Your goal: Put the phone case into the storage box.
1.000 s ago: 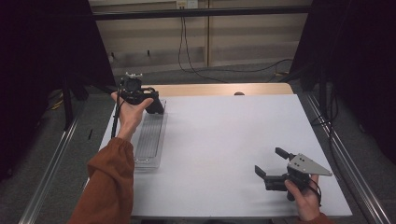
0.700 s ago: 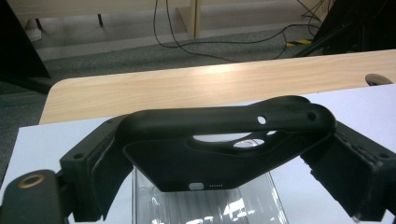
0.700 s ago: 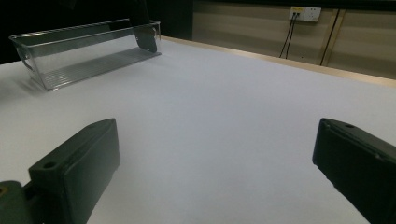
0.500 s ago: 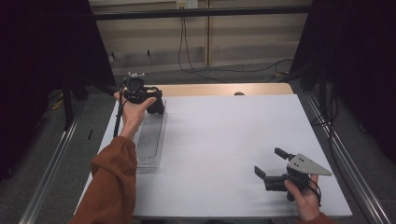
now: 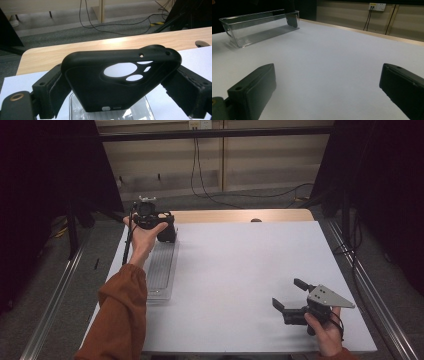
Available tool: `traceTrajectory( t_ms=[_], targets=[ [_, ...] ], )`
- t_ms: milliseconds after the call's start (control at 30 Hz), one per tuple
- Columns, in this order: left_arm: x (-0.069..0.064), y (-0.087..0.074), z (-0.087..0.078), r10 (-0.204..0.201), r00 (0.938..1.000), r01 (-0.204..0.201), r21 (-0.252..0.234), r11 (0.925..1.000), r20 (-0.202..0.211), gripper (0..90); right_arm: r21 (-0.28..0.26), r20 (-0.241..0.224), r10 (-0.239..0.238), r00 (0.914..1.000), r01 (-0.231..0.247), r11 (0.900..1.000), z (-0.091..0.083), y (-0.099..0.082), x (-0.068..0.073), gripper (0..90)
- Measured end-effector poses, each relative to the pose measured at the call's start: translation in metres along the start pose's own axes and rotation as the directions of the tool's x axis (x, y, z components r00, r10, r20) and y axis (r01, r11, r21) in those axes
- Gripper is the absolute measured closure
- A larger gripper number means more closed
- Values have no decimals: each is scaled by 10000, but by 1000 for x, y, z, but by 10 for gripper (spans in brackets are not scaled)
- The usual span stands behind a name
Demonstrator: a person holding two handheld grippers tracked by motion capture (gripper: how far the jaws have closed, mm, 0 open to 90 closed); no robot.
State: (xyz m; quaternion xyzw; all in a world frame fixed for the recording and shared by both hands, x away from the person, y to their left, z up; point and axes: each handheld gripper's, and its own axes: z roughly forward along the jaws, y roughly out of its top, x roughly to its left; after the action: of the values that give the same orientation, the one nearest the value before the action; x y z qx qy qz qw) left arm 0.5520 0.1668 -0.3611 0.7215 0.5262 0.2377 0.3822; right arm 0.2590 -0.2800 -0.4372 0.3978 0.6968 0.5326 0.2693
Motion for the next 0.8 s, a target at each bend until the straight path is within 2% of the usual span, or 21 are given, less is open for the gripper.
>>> traceTrajectory(
  t_ms=[800],
  targets=[
    [2, 4, 12, 369, 9993, -368, -257, 9990, -2, 107, -5, -35, 16, 10000, -16, 10000, 0, 0, 0, 5]
  ],
)
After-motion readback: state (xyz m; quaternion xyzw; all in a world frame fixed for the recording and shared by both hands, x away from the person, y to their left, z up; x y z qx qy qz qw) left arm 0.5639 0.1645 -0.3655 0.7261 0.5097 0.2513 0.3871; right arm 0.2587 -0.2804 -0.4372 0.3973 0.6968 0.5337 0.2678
